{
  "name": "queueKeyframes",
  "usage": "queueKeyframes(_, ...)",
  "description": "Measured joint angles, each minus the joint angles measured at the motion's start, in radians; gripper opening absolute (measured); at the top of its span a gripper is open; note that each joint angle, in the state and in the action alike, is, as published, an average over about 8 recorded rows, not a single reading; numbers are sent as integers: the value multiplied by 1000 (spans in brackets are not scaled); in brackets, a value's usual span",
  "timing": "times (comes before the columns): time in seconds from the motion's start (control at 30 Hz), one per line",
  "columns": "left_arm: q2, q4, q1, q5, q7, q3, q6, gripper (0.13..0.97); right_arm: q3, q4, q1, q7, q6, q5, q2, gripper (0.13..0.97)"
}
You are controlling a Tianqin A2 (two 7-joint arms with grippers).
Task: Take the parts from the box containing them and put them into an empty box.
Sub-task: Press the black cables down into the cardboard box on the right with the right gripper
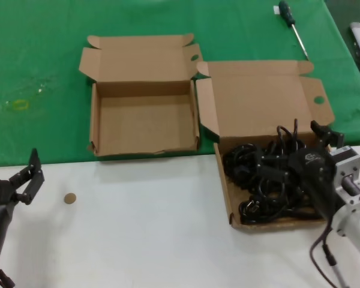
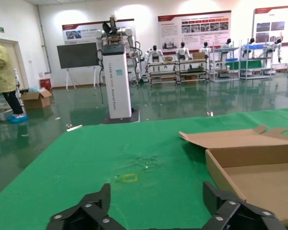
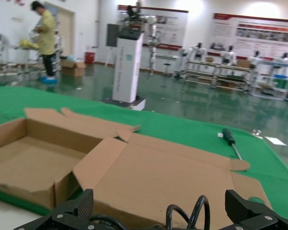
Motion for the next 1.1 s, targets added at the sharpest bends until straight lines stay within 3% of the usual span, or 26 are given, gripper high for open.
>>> queueKeyframes(0.1,0,0,0,0,0,0,0,746,-14,5,1,8,-18,5,50,966)
queueKeyframes(0.53,0,0,0,0,0,0,0,434,-27,-9,64,-7,-208,-53,262,966)
queueKeyframes(0.67,0,0,0,0,0,0,0,335,-13,-19,90,-60,-299,-71,311,966)
queueKeyframes(0.97,0,0,0,0,0,0,0,208,7,-40,158,-245,-528,-93,409,966)
queueKeyframes(1.1,0,0,0,0,0,0,0,208,2,-56,194,-342,-624,-103,439,966)
